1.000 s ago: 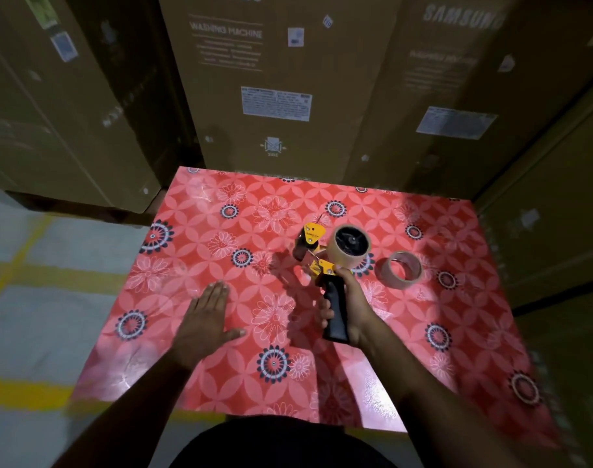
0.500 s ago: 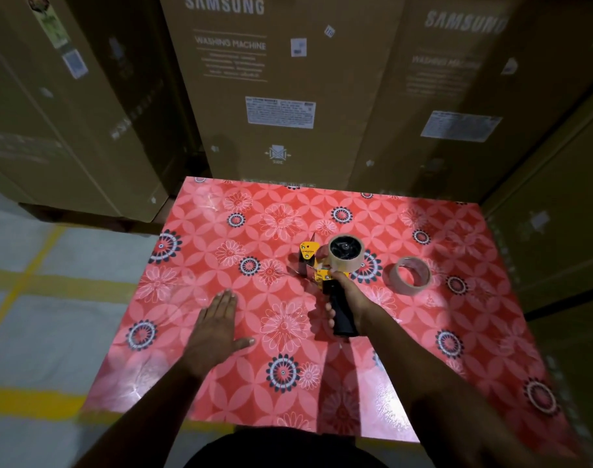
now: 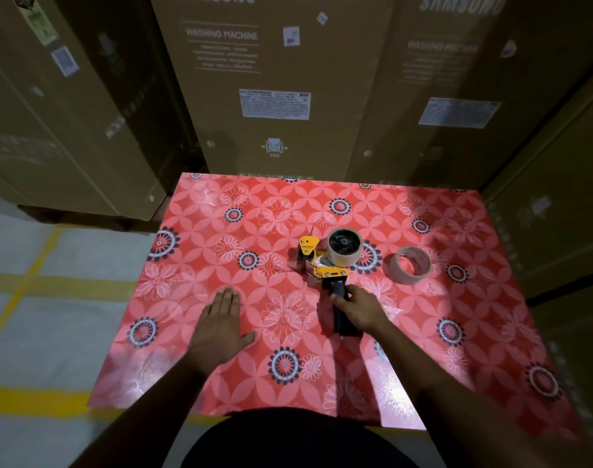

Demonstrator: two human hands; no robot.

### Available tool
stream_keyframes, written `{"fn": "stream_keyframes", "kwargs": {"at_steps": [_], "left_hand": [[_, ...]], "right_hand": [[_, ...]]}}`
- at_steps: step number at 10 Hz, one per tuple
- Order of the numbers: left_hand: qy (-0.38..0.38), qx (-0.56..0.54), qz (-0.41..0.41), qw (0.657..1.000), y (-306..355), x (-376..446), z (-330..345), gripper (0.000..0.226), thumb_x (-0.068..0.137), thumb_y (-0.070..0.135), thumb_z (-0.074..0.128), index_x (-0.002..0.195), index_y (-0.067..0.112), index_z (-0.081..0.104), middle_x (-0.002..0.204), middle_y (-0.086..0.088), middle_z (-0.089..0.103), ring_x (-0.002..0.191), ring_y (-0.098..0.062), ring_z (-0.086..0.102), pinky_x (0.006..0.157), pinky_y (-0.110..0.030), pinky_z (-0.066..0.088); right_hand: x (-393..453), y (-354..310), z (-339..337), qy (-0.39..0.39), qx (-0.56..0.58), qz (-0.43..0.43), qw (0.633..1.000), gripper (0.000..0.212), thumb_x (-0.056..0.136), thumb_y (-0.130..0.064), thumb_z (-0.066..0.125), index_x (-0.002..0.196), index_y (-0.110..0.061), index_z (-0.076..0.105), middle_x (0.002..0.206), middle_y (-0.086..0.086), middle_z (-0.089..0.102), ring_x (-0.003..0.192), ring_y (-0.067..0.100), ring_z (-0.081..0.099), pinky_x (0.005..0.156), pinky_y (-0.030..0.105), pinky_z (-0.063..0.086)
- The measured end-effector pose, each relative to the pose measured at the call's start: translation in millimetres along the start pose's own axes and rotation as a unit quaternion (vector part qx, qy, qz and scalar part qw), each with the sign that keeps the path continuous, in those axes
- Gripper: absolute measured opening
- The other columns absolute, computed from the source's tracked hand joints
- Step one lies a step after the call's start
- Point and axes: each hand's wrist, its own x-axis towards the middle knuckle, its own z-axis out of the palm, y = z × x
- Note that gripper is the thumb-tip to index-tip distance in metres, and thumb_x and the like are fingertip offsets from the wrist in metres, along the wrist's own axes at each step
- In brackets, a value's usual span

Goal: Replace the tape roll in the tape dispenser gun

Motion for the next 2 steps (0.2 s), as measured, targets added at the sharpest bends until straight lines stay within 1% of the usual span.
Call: {"fn": "stream_keyframes", "kwargs": {"at_steps": [1,2], "left_hand": [[0.014,-0.030,-0.001,0.999,15.2,-2.9,-2.1,0.089,0.097,0.061,0.033,0.158,0.006,-0.003,0.166,-0.020,-0.004,0.154,-0.034,-0.003,0.125,-0.049,0.008],[0.047,-0.051,0.054,0.996,30.3,-5.7,1.7,0.073,0.100,0.047,0.036,0.159,0.014,0.007,0.168,-0.012,0.008,0.155,-0.027,0.006,0.125,-0.044,0.008]], "right_hand": [[-20.2,9.1,-1.6,0.088,-0.092,-0.074,0.989,0.039,0.094,-0.038,0.055,0.123,-0.013,0.057,0.111,0.013,0.070,0.097,0.032,0.066,0.070,0.035,0.048],[-36.8,17.5,3.2,0.158,-0.152,-0.135,0.966,0.042,0.092,-0.037,0.053,0.126,-0.012,0.053,0.120,0.012,0.062,0.108,0.032,0.055,0.083,0.040,0.050]]}}
